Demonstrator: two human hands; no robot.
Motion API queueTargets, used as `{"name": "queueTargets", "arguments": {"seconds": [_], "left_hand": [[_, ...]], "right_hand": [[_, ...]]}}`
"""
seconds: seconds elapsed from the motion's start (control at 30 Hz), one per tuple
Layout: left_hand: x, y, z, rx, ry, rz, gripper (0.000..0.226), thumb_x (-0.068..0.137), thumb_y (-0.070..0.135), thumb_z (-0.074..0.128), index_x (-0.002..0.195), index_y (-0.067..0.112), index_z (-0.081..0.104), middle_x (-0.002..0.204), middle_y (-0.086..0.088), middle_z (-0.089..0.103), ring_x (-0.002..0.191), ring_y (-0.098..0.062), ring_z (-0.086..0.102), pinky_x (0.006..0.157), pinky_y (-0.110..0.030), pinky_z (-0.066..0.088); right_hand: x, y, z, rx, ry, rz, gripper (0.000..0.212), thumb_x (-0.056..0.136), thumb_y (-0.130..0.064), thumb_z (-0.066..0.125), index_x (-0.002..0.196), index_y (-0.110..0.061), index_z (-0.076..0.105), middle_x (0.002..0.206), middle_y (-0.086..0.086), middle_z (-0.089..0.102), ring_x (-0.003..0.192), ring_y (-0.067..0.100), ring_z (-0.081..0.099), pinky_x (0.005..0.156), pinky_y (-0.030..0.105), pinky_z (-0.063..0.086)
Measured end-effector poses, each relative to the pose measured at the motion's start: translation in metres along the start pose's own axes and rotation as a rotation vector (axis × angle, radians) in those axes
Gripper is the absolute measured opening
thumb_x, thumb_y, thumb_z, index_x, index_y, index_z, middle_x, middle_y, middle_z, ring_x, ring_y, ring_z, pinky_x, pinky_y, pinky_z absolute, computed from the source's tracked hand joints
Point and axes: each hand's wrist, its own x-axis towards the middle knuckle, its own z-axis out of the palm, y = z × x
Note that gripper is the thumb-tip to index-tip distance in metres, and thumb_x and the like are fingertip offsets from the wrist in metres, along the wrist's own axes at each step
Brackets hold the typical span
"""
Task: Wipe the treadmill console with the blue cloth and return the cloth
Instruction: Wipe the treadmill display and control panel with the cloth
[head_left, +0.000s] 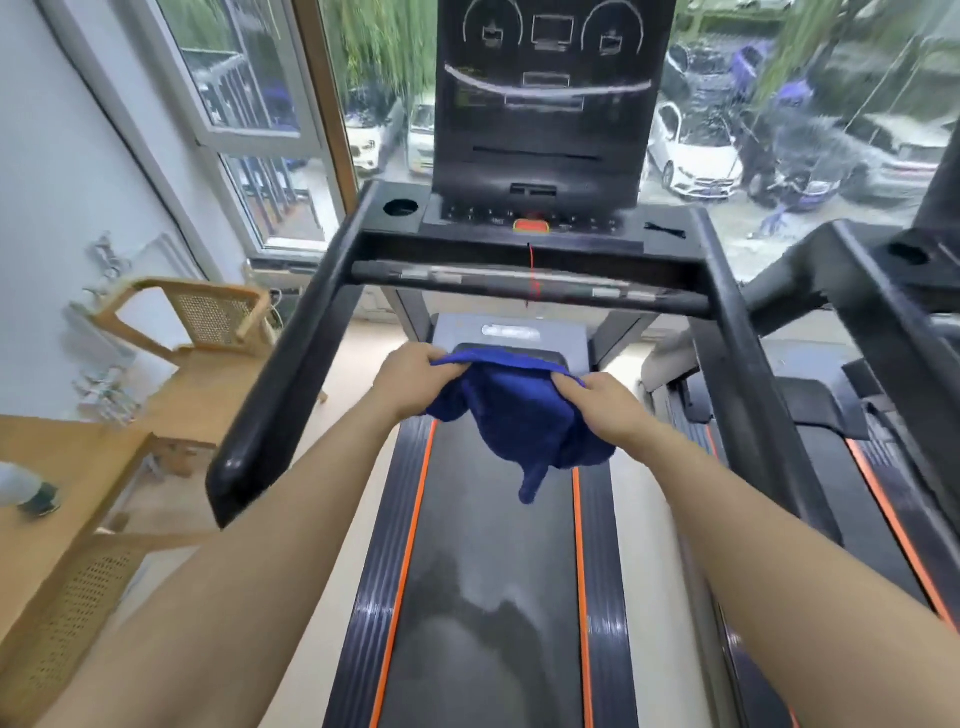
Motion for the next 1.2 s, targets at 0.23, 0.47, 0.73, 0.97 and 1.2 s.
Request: {"name": "queueTargets", "arguments": {"seconds": [0.23, 0.47, 0.73, 0.97, 1.2], "left_hand": [[0.1, 0.082, -0.05, -0.094, -0.031, -0.02, 0.035, 0.094, 0.039, 0.057, 0.069, 0.014, 0.063, 0.068, -0.002, 0.058, 0.066, -0.022, 0.05, 0.06, -0.032, 0.038], [0.239, 0.117, -0.071, -0.064, -0.059, -0.021, 0.047, 0.087, 0.055, 0.055, 0.087, 0.011, 0.072, 0.081, -0.006, 0.072, 0.074, -0.022, 0.061, 0.064, -0.033, 0.043], [0.378, 0.164, -0.101, -0.082, -0.156, -0.033, 0.046, 0.082, 0.052, 0.073, 0.094, 0.007, 0.074, 0.084, -0.003, 0.075, 0.072, -0.014, 0.063, 0.073, -0.031, 0.048], [0.467, 0.17, -0.123, -0.384, -0.035, -0.059, 0.026, 0.073, 0.039, 0.059, 0.087, 0.017, 0.064, 0.079, -0.006, 0.056, 0.079, -0.016, 0.049, 0.076, -0.035, 0.038], [0.552, 0.158, -0.14, -0.478, 0.209, 0.057, 0.016, 0.062, 0.015, 0.049, 0.077, 0.019, 0.045, 0.079, 0.002, 0.046, 0.076, -0.015, 0.041, 0.071, -0.031, 0.034]], "right_hand": [[0.086, -0.082, -0.076, 0.23, 0.051, 0.004, 0.045, 0.096, -0.053, 0.054, 0.07, -0.018, 0.062, 0.069, -0.004, 0.063, 0.061, 0.016, 0.057, 0.05, 0.023, 0.042], [0.223, -0.101, -0.121, 0.265, -0.074, -0.016, 0.059, 0.086, -0.069, 0.057, 0.081, -0.011, 0.065, 0.056, 0.006, 0.051, 0.041, 0.021, 0.045, 0.043, 0.024, 0.04], [0.365, -0.146, -0.173, 0.352, -0.232, -0.113, 0.041, 0.081, -0.048, 0.074, 0.094, -0.01, 0.074, 0.091, 0.013, 0.075, 0.077, 0.021, 0.066, 0.072, 0.033, 0.046], [0.45, -0.181, -0.179, 0.345, -0.143, -0.139, 0.032, 0.065, -0.026, 0.069, 0.092, -0.012, 0.061, 0.081, -0.001, 0.066, 0.072, 0.012, 0.061, 0.067, 0.03, 0.046], [0.504, -0.202, -0.155, 0.44, 0.109, -0.166, 0.036, 0.074, 0.003, 0.059, 0.107, -0.012, 0.063, 0.091, 0.005, 0.071, 0.077, 0.011, 0.064, 0.062, 0.019, 0.051]]}}
